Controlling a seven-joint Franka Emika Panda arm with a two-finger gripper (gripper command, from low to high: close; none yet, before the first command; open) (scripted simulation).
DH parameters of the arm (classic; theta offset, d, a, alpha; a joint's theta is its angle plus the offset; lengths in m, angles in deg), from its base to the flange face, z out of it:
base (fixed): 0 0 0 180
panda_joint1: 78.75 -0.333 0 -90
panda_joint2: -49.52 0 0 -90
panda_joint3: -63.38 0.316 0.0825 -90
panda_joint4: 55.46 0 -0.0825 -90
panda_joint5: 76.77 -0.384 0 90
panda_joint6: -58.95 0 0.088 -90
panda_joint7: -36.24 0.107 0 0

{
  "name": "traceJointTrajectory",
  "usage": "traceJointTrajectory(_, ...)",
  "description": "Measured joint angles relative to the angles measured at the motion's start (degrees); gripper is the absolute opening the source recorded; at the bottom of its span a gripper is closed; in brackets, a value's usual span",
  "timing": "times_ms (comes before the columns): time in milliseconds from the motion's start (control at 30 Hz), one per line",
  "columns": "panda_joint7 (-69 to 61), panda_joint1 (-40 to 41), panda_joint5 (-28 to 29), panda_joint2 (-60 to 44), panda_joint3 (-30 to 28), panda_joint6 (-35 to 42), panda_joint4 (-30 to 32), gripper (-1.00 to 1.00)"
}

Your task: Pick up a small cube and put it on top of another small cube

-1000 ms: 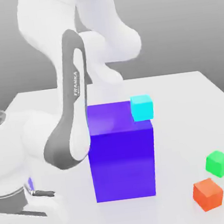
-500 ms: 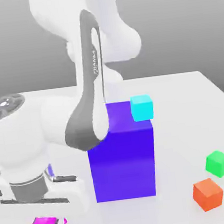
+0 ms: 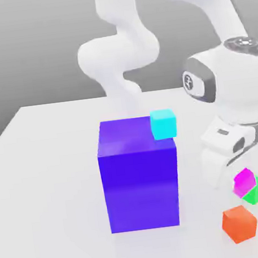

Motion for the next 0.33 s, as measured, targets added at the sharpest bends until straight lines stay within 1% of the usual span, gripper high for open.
traceJointTrajectory(33,1.2,-2.0,1.5,-0.3,0.0,-0.7,0.5,-1.0)
traceJointTrajectory(133,4.2,-1.1,5.6,-3.9,-1.8,-4.2,0.7,-1.0)
traceJointTrajectory(233,5.6,-1.5,7.5,-8.2,-2.5,-8.4,0.5,-1.0)
traceJointTrajectory(267,5.7,-1.5,7.6,-9.7,-2.5,-9.9,0.5,1.0)
traceJointTrajectory(333,5.7,-1.5,7.6,-9.7,-2.5,-9.9,0.5,1.0)
